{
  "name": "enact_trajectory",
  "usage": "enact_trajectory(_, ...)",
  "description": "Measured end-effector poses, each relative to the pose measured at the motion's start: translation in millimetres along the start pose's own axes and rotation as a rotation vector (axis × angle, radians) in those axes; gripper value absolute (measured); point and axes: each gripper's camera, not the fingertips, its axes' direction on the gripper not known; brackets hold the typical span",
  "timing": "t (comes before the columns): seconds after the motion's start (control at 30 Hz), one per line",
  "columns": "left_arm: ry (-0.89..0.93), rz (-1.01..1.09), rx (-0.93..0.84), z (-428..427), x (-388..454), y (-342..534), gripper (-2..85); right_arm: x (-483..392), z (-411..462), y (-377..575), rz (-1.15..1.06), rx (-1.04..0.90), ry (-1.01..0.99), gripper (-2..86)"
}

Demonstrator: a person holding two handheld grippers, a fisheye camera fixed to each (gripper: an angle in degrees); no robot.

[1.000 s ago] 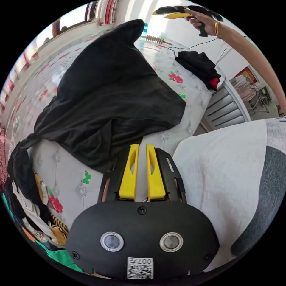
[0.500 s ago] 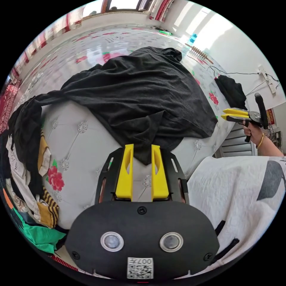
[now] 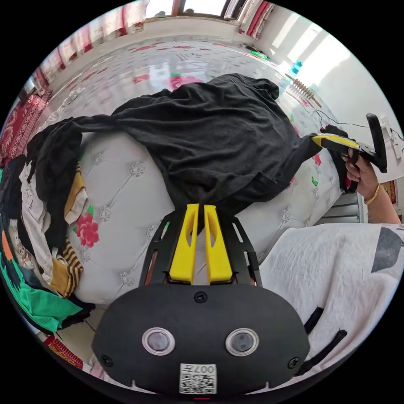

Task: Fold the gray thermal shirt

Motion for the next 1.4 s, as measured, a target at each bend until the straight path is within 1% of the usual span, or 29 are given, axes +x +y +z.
enact_trajectory(0.07, 0.016, -0.053, 0.009, -8, -10, 3, 0.0, 16, -10, -15, 0.032, 0.051, -0.035, 3.8)
enact_trajectory(0.2, 0.071, -0.128, 0.033, -21, -21, -1, 0.0, 39, -4, -16, 0.073, 0.012, -0.020, 5.6)
enact_trajectory(0.4, 0.065, -0.156, 0.010, -24, -25, -14, 0.0, 29, 42, 18, 0.021, -0.177, -0.055, 8.9)
enact_trajectory(0.53, 0.091, -0.185, -0.006, -28, -33, -21, 0.0, 5, 79, 24, -0.031, -0.287, 0.038, 10.0)
enact_trajectory(0.57, 0.094, -0.188, -0.009, -30, -34, -22, 0.0, 2, 86, 22, -0.030, -0.296, 0.114, 9.2)
enact_trajectory(0.6, 0.094, -0.191, -0.014, -33, -37, -25, 0.0, 0, 86, 21, -0.030, -0.287, 0.163, 8.5)
enact_trajectory(0.63, 0.092, -0.188, -0.016, -38, -39, -28, 0.0, -1, 83, 18, -0.039, -0.239, 0.224, 6.9)
enact_trajectory(0.67, 0.093, -0.184, -0.014, -42, -40, -29, 0.0, 1, 77, 12, -0.028, -0.213, 0.242, 4.9)
enact_trajectory(0.77, 0.107, -0.160, 0.018, -63, -46, -31, -0.1, 16, 51, -6, -0.005, -0.122, 0.220, 1.5)
enact_trajectory(0.87, 0.122, -0.144, 0.055, -83, -52, -23, 0.0, 36, 17, -19, 0.032, -0.017, 0.189, 1.3)
enact_trajectory(0.9, 0.126, -0.151, 0.058, -87, -55, -18, 0.0, 39, 13, -21, 0.041, -0.009, 0.174, 1.5)
enact_trajectory(0.97, 0.131, -0.160, 0.049, -86, -58, -9, 0.0, 44, 9, -20, 0.030, -0.045, 0.078, 3.5)
enact_trajectory(1.1, 0.136, -0.190, 0.020, -78, -55, 5, 0.0, 26, 40, 1, -0.007, -0.186, -0.001, 7.8)
enact_trajectory(1.17, 0.144, -0.191, 0.027, -80, -53, 7, 0.0, 6, 66, 10, -0.023, -0.247, 0.036, 9.3)
enact_trajectory(1.23, 0.145, -0.193, 0.038, -86, -53, 7, 0.0, 0, 80, 7, 0.010, -0.249, 0.103, 9.7)
enact_trajectory(1.33, 0.152, -0.198, 0.061, -100, -58, 6, -0.1, 5, 83, -4, 0.091, -0.180, 0.205, 8.0)
enact_trajectory(1.4, 0.140, -0.205, 0.090, -112, -63, 9, -0.2, 16, 72, -14, 0.129, -0.145, 0.209, 5.8)
